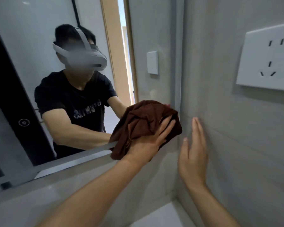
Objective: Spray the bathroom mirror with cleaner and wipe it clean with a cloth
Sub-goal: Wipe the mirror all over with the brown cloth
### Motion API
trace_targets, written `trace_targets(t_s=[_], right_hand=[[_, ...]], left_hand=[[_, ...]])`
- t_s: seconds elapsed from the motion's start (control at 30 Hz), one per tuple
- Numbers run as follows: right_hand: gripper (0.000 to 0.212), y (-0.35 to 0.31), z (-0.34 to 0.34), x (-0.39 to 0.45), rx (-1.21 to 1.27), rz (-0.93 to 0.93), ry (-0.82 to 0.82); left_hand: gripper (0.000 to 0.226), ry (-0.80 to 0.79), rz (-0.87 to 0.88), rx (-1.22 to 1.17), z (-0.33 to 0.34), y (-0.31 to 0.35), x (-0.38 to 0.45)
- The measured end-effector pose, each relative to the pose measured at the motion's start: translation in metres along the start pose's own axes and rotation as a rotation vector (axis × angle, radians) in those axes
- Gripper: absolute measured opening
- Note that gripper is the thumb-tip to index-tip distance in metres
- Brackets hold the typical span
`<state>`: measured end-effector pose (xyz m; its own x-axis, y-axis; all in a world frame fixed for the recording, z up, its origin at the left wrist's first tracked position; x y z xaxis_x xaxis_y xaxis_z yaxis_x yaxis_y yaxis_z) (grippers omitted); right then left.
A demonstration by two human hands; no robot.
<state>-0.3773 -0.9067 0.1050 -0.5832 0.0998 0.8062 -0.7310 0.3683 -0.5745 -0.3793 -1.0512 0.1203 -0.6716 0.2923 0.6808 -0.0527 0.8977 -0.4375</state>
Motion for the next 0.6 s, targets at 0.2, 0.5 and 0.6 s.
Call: trace_targets(t_s=[0.2,0.5,0.6], right_hand=[[0.058,-0.005,-0.014,0.007,0.036,-0.077,-0.039],[0.058,-0.055,0.008,0.016,0.069,-0.101,-0.121],[0.059,-0.086,0.028,0.018,0.100,-0.112,-0.094]], left_hand=[[0.070,-0.078,0.061,-0.020,0.023,0.021,0.029],[0.062,-0.104,0.024,0.000,-0.030,-0.034,0.009],[0.068,0.041,0.012,0.117,-0.082,-0.091,-0.016]])
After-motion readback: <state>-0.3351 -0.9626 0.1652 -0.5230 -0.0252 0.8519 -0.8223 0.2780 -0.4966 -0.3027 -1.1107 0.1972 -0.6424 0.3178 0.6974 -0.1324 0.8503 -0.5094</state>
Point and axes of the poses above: each hand's wrist, its own x-axis towards the middle knuckle, its own z-axis out of the palm, y = z × x, the point moved 5 cm from there along x, towards the middle knuckle, and after that the axes turned 7 degrees about -z, right-handed, at the moved point
